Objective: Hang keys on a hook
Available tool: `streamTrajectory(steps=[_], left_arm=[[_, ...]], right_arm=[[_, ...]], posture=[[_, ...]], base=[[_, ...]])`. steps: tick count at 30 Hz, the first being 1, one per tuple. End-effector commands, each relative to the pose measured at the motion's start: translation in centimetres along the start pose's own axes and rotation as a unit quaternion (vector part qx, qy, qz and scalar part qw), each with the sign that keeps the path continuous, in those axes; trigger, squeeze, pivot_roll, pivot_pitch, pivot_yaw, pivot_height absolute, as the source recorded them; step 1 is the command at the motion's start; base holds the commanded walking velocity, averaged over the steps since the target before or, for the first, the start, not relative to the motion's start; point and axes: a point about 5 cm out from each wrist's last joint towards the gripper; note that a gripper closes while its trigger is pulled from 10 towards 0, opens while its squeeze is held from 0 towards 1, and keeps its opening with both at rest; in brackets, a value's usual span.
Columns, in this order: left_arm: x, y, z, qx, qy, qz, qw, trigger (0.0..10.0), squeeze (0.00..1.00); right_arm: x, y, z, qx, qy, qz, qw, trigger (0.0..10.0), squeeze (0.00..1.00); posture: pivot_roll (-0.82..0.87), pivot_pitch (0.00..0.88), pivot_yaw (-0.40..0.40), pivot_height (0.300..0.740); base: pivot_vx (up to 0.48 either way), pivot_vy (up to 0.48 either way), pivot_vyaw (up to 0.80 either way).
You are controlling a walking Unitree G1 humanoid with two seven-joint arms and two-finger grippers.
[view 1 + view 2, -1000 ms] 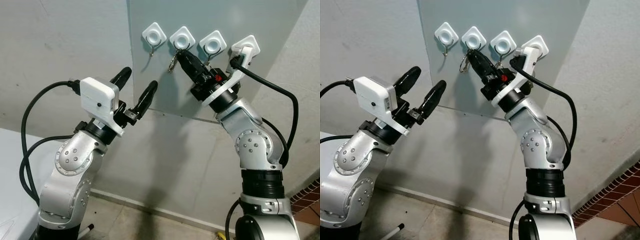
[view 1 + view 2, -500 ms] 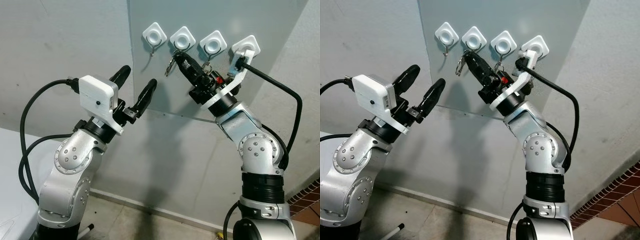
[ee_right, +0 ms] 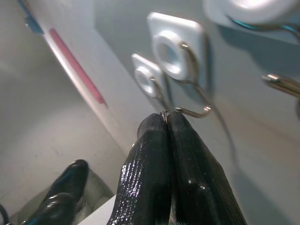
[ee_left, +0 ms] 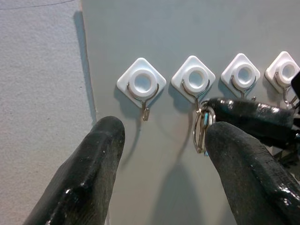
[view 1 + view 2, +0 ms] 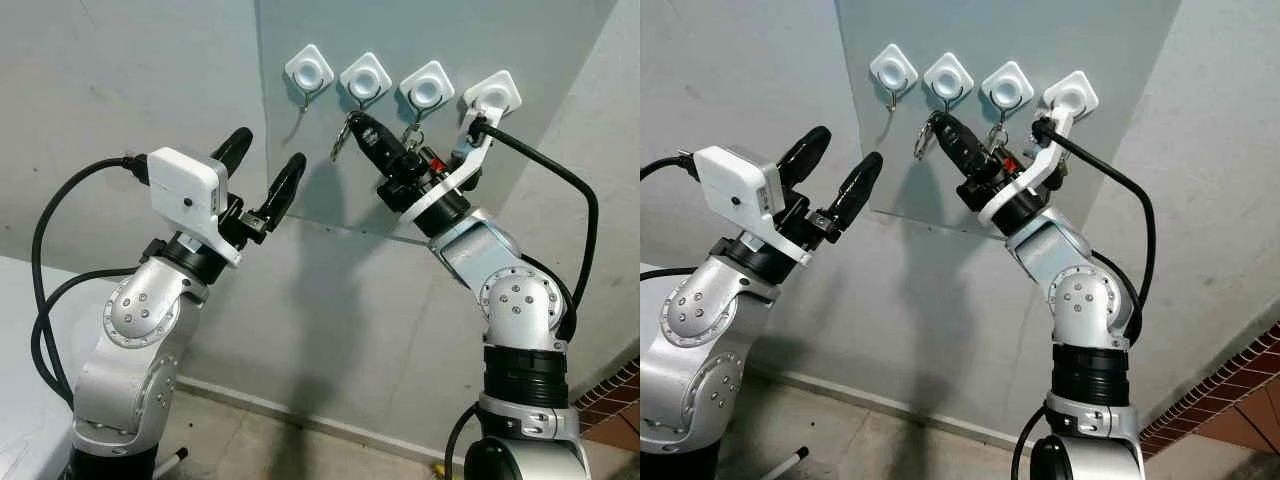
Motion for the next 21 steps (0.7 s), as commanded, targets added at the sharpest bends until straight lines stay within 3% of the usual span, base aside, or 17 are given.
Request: streamTrajectory(steps=[1, 8, 21], left_arm=[[0.23, 0.72, 0.25, 0.004, -0.005, 0.012, 1.0, 10.0, 0.0], [0.17, 0.72, 0.24, 0.004, -0.003, 0.012, 1.0, 10.0, 0.0], [0.12, 0.77, 0.23, 0.004, -0.001, 0.013, 1.0, 10.0, 0.0]], right_arm=[[0.35, 0.55, -0.06, 0.004, 0.001, 0.005, 1.0, 10.0, 0.0], [0.72, 0.87, 0.48, 0.02, -0.023, 0.014, 0.999, 10.0, 0.0], [0.68, 1.06, 0.13, 0.017, -0.005, 0.018, 1.0, 10.0, 0.0]], posture=[[-0.04, 0.0, -0.054, 0.732], [-0.04, 0.0, -0.057, 0.732], [-0.04, 0.0, -0.057, 0.732]], base=[[0.0, 0.0, 0.0], [0.0, 0.0, 0.0], [0.0, 0.0, 0.0]])
Point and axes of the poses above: a point about 5 cm out from each wrist's last joint towards the gripper, its own x axis pointing out of the wrist towards the gripper, its own y axis along the axis of the wrist's last joint, z = x × y, and after that the axes turned 13 degrees about -x, right-handed
